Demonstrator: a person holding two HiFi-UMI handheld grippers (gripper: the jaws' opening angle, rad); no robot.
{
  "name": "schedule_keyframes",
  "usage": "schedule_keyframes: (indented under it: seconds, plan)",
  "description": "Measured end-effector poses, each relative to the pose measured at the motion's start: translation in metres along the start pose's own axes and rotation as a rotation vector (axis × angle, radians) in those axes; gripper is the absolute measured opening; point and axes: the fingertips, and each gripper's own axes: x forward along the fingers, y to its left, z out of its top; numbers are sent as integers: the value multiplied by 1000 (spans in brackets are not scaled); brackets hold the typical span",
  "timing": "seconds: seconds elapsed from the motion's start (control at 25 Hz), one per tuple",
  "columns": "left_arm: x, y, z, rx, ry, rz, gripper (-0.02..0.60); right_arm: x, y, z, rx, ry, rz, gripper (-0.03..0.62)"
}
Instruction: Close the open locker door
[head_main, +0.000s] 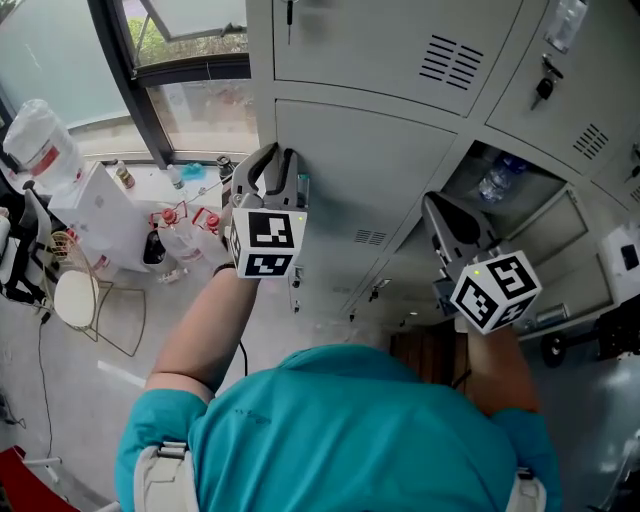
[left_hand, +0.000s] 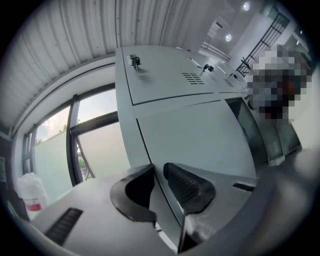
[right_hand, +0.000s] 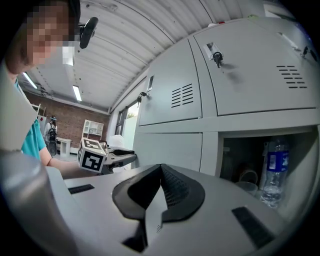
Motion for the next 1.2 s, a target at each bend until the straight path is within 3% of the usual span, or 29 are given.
schedule_keyframes:
  seconds: [0.48, 0.56, 0.92, 1.04, 1.2]
  plan:
    - [4, -9, -1, 465, -20, 152, 72, 10, 0, -6, 0, 20, -20, -2]
    - [6, -12, 0, 499, -22, 153, 57, 9, 0, -5, 0, 22, -27, -2]
    - [4, -12, 3, 362, 19, 37, 54, 2, 8, -1, 0, 12, -37, -2]
    - [-3, -15, 5, 213, 2, -67, 54, 1, 13, 1, 0, 2, -35, -2]
    - [-36, -17, 13, -100, -53, -243, 54, -2, 17, 1, 8, -15, -28, -2]
